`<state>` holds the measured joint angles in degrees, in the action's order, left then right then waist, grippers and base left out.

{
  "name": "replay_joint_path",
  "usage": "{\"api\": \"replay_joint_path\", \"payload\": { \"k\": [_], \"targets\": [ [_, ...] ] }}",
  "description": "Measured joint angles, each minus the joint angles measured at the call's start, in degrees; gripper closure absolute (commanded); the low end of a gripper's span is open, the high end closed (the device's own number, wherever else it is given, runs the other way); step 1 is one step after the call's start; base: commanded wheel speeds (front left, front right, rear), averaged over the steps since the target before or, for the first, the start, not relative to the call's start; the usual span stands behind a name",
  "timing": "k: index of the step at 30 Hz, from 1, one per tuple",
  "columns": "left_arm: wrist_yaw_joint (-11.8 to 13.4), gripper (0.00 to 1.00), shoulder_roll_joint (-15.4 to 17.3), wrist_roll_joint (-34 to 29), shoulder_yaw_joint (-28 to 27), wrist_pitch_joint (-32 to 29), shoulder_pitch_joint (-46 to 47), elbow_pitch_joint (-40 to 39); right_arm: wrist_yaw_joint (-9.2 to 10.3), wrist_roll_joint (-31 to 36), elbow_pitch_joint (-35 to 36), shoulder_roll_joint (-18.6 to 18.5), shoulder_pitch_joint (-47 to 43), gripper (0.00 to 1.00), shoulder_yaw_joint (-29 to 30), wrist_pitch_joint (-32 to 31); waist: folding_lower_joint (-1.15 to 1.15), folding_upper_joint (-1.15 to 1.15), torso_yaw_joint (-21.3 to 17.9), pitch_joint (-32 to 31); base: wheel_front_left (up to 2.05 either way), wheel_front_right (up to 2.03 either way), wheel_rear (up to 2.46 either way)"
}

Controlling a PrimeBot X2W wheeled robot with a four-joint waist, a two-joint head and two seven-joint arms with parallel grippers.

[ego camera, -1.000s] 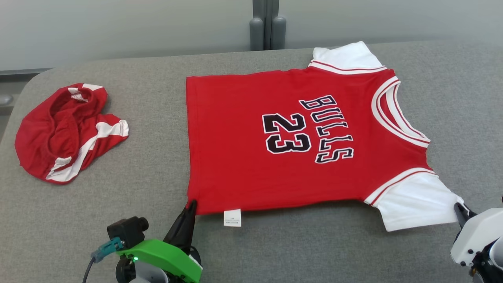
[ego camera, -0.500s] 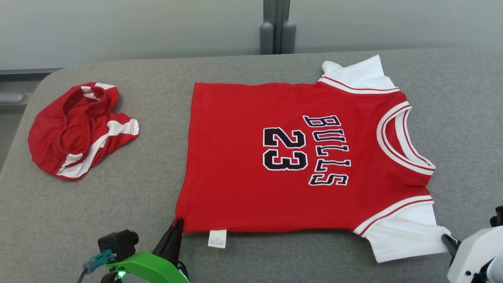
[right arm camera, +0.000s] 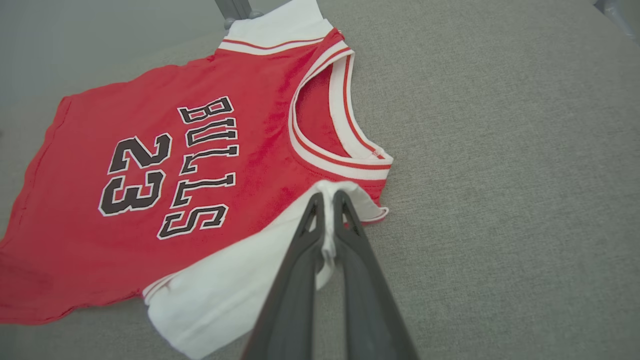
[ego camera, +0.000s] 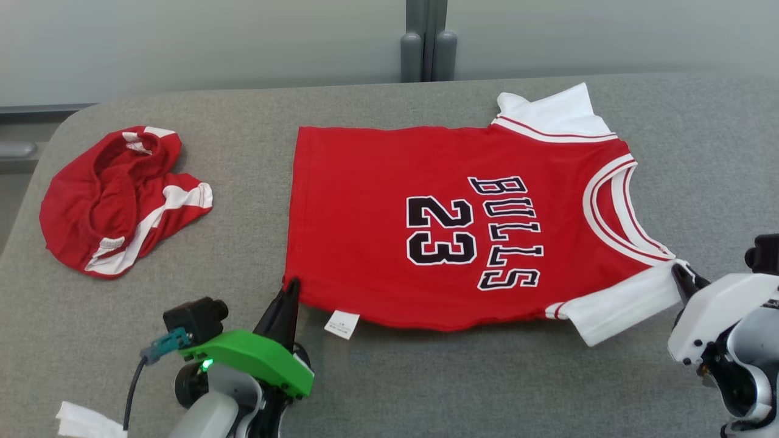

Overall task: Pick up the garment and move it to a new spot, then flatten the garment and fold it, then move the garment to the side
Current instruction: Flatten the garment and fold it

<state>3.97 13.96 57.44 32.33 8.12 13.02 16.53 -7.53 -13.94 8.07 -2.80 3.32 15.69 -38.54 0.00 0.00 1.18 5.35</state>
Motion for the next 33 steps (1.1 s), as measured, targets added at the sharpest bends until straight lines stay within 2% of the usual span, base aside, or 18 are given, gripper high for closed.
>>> {"api": "replay_joint_path", "payload": {
  "k": [10,23,27,28,29,30,31,33],
  "targets": [
    [0.1,1.0,-4.59,-1.05,0.46,0.1,11.05,10.94,0.01,6.84,-8.57,-1.24,10.16,1.0,-4.03,5.21,0.0,0.0,0.55,3.72,0.0,0.0,0.0],
    [-0.05,1.0,-6.79,-1.55,0.6,0.54,17.49,20.86,0.0,9.54,-18.15,-2.46,18.68,1.0,-5.76,15.02,0.0,0.0,0.86,7.6,0.0,0.0,0.0],
    [-0.97,1.0,-7.28,-1.55,0.79,0.71,18.27,22.27,0.0,10.28,-19.72,-2.52,20.08,1.0,-5.27,17.98,0.0,0.0,1.28,8.16,0.0,0.0,0.0],
    [-1.04,0.79,-7.37,-1.54,0.81,0.77,18.36,22.56,0.0,10.46,-20.09,-2.48,20.34,1.0,-5.01,18.39,0.0,0.0,1.39,8.21,0.0,0.0,0.0],
    [-1.22,0.33,-7.47,-1.53,0.77,0.85,18.42,22.83,0.0,10.57,-20.41,-2.31,20.56,1.0,-4.55,19.26,0.0,0.0,1.52,8.26,0.0,0.0,0.0],
    [-1.23,0.0,-7.58,-1.52,0.71,1.43,18.48,23.05,0.0,10.69,-20.71,-2.23,20.68,0.56,-4.37,20.17,0.0,0.0,1.65,8.28,0.0,0.0,0.0],
    [-1.31,0.0,-7.66,-1.53,0.71,1.64,18.59,23.25,0.0,10.82,-21.04,-2.16,20.78,0.0,-4.2,20.59,0.0,0.0,1.76,8.28,0.0,0.0,0.0],
    [-1.47,0.0,-7.73,-1.54,0.96,1.68,18.91,23.82,0.0,10.55,-21.8,-1.86,20.91,0.0,-4.1,22.14,0.0,0.0,1.99,8.15,0.0,0.0,0.0]
  ]
}}
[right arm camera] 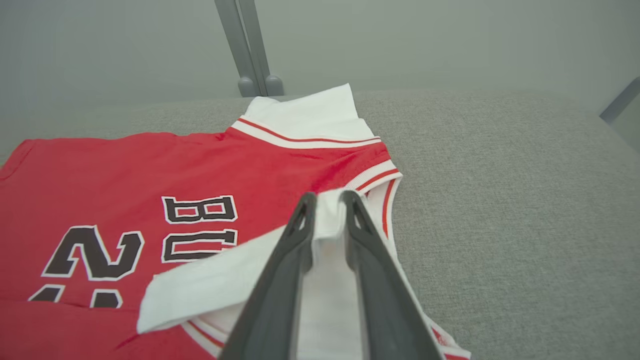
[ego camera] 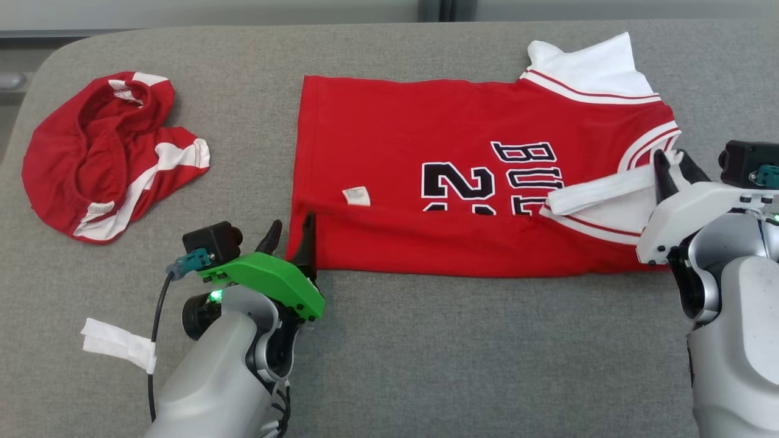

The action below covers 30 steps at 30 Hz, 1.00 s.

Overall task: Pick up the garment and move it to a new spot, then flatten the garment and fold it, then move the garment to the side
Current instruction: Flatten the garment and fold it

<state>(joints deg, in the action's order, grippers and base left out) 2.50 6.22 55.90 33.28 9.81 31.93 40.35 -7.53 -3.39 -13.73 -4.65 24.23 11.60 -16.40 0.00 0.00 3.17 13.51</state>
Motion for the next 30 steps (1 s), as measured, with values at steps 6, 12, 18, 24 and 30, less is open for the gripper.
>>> {"api": "replay_joint_path", "payload": {
  "k": [6,12,18,24,30],
  "targets": [
    [0.13,0.0,0.3,-0.66,0.68,0.69,-0.44,1.09,0.0,-0.58,-0.38,0.09,0.57,0.0,-0.4,4.47,0.0,0.0,0.21,-1.37,0.0,0.0,0.0],
    [0.47,0.0,0.65,-1.01,1.38,0.62,-2.18,2.02,0.0,-0.86,0.55,0.1,-2.97,0.0,1.99,-0.8,0.0,0.0,-0.08,-3.14,0.0,0.0,0.0],
    [1.14,0.0,1.08,-2.3,2.42,0.57,-2.11,3.37,0.0,0.59,4.16,0.82,-9.11,0.0,5.41,-11.72,0.0,0.0,-1.53,-4.0,0.0,0.0,0.0],
    [2.07,0.0,1.2,-3.35,3.87,-0.34,-1.41,4.98,0.0,1.08,3.3,1.42,-10.38,0.0,6.65,-12.99,0.0,0.0,-2.98,-3.23,0.0,0.0,0.0],
    [2.08,0.0,1.22,-3.96,4.61,-0.69,-0.42,6.08,0.0,0.63,-2.1,1.7,-8.68,0.0,7.93,-11.65,0.0,0.0,-3.07,-1.14,0.0,0.0,0.0]
  ]
}}
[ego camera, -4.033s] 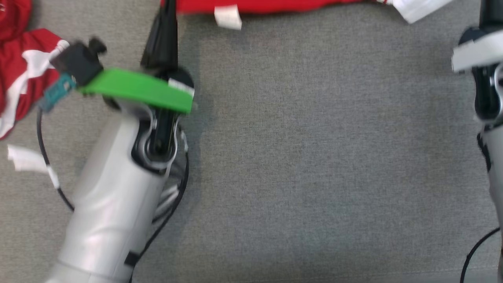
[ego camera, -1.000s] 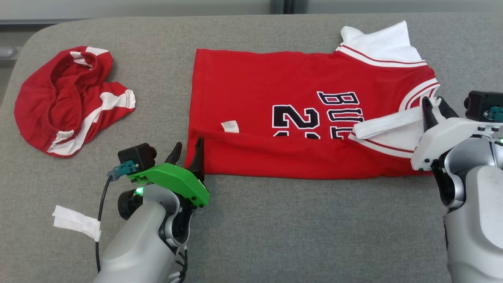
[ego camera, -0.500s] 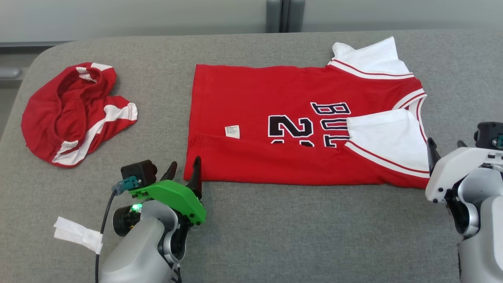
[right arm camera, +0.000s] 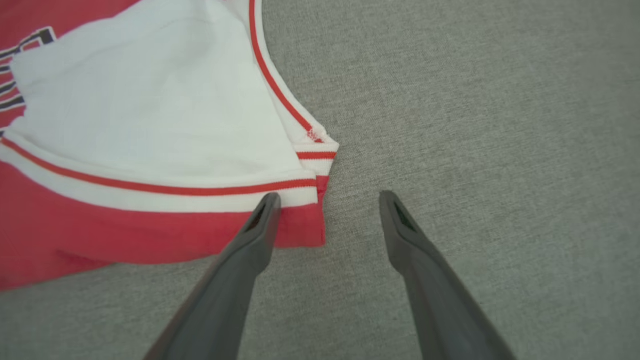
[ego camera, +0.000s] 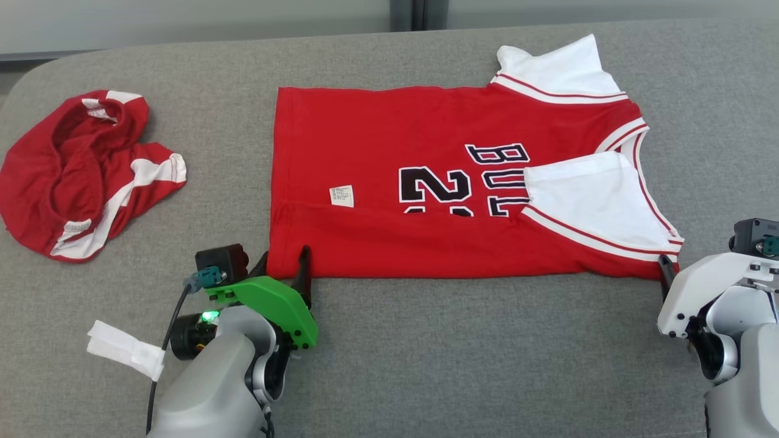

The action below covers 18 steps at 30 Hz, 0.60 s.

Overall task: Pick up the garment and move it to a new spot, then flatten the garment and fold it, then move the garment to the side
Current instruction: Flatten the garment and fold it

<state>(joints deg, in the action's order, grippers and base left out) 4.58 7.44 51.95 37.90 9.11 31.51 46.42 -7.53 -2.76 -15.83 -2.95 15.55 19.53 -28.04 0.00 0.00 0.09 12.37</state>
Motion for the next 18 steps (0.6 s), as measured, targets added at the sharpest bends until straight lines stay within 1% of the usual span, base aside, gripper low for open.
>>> {"api": "replay_joint_path", "payload": {
  "k": [3,7,8,9,10,14,18],
  "targets": [
    [0.11,0.0,0.08,-0.2,0.43,-0.87,1.04,0.58,0.0,-1.01,-2.85,0.03,1.44,0.0,-0.16,0.53,0.0,0.0,0.26,1.07,0.0,0.0,0.0],
    [0.16,0.0,-0.07,-0.29,1.22,-4.11,1.76,1.53,0.05,-3.64,-6.0,-0.12,2.82,0.0,-1.48,0.57,0.0,0.0,0.85,1.85,0.0,0.0,0.0],
    [-0.04,0.63,-0.14,-0.12,1.35,-4.92,1.94,1.59,0.05,-4.1,-6.48,-0.13,3.02,0.44,-1.7,0.12,0.0,0.0,1.01,1.92,0.0,0.0,0.0],
    [-0.07,0.87,-0.14,-0.05,1.48,-5.36,1.97,1.58,0.05,-4.49,-6.83,-0.29,3.21,0.65,-1.74,-0.21,0.0,0.0,1.15,1.91,0.0,0.0,0.0],
    [-0.16,1.0,-0.13,0.02,1.53,-5.64,1.97,1.57,0.05,-4.8,-7.03,-0.34,3.27,1.0,-1.69,-0.43,0.0,0.0,1.22,1.84,0.0,0.0,0.0],
    [-1.12,1.0,0.51,1.02,1.62,-6.78,0.68,1.22,-0.02,-5.61,-6.59,0.13,2.72,1.0,-1.36,-1.24,0.0,0.0,1.38,0.87,0.0,0.0,0.0],
    [-1.3,1.0,1.38,1.22,1.87,-6.75,-1.94,-0.99,-0.02,-6.54,-3.57,0.13,-0.17,1.0,-1.03,-2.46,0.0,0.0,1.31,-0.69,0.0,0.0,0.0]
  ]
}}
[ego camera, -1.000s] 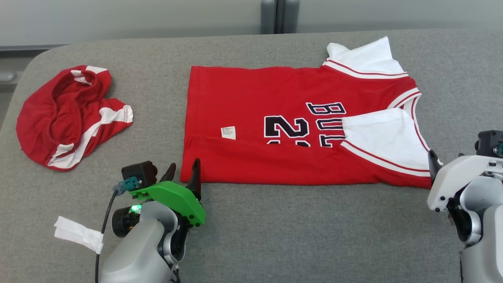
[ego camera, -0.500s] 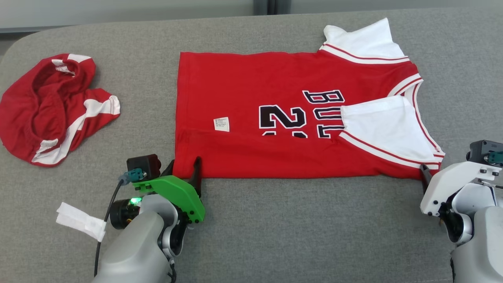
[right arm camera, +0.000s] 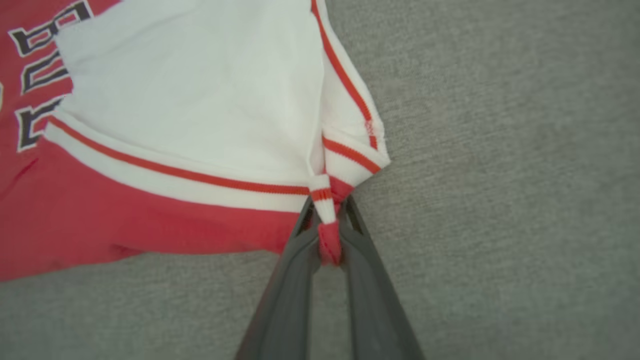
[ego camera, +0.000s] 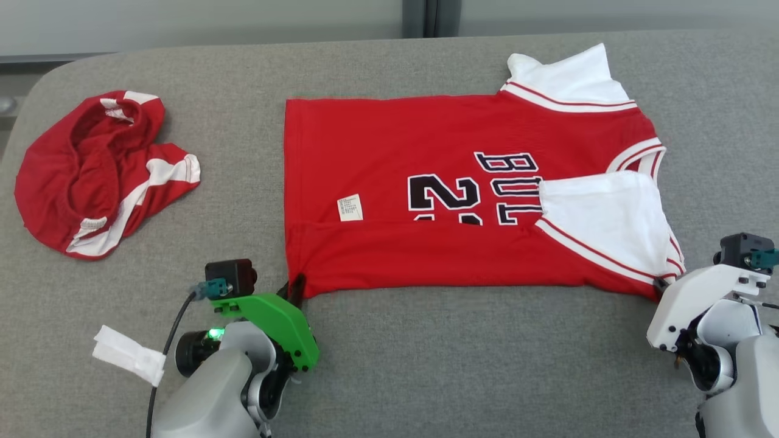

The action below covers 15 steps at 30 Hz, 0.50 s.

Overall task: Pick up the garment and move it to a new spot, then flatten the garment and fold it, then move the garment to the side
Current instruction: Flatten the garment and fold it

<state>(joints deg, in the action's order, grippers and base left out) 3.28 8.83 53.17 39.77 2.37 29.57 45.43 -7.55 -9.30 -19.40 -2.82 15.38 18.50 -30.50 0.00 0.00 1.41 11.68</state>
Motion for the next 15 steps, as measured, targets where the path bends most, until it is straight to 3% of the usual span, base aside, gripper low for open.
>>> {"api": "replay_joint_path", "payload": {
  "k": [6,15],
  "targets": [
    [0.97,1.0,2.92,0.59,-0.07,-0.15,-5.5,-5.92,0.0,-1.83,7.14,0.05,-5.42,1.0,-0.12,-3.44,0.0,0.0,-0.37,-2.61,0.0,0.0,0.0],
    [7.53,1.0,7.76,3.18,-1.31,-3.98,-14.51,-18.97,0.0,-5.37,14.15,0.13,-13.22,1.0,-0.24,-8.58,0.0,0.0,-0.56,-4.84,0.0,0.0,0.0]
  ]
}}
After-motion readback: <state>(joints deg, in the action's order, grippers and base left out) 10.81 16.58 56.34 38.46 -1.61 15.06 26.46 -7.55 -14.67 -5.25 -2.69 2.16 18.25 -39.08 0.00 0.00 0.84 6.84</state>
